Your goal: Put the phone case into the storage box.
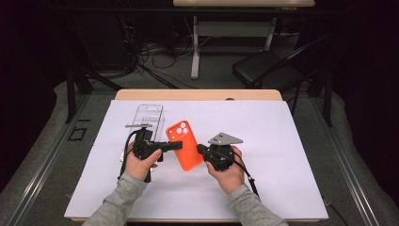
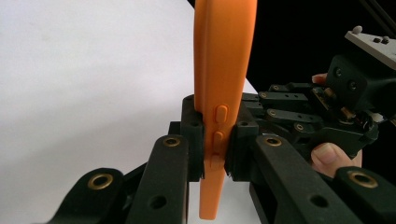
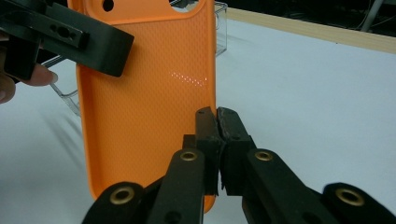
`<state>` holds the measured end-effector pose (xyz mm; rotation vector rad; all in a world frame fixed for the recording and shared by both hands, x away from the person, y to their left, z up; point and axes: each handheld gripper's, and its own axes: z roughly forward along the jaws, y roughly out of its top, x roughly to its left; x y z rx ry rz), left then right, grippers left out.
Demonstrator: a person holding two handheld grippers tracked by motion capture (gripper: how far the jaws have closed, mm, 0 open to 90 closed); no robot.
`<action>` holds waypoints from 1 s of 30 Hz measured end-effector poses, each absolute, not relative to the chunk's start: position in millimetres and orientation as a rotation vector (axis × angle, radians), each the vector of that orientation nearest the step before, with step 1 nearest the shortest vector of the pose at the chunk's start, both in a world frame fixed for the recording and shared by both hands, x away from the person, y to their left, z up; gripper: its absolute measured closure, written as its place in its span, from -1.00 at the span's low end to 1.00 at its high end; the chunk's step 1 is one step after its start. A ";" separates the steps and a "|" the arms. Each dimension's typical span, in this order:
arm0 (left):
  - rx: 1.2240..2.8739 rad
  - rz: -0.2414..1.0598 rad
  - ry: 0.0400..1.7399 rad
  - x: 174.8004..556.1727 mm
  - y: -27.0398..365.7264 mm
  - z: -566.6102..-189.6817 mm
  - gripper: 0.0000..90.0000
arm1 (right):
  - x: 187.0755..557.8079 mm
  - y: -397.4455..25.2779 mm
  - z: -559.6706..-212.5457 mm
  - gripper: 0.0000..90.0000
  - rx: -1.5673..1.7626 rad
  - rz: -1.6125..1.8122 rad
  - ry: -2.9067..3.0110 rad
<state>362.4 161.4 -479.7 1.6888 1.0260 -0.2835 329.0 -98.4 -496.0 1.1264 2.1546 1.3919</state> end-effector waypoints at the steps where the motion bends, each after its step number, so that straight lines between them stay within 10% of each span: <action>1: 1.689 -0.283 1.026 362.4 161.5 -479.7 0.80 | 329.0 -98.5 -496.0 0.95 1.127 1.395 2.155; 30: 1.711 -0.250 1.008 362.4 166.6 -475.1 0.80 | 329.0 -104.2 -487.9 0.58 1.108 1.501 2.174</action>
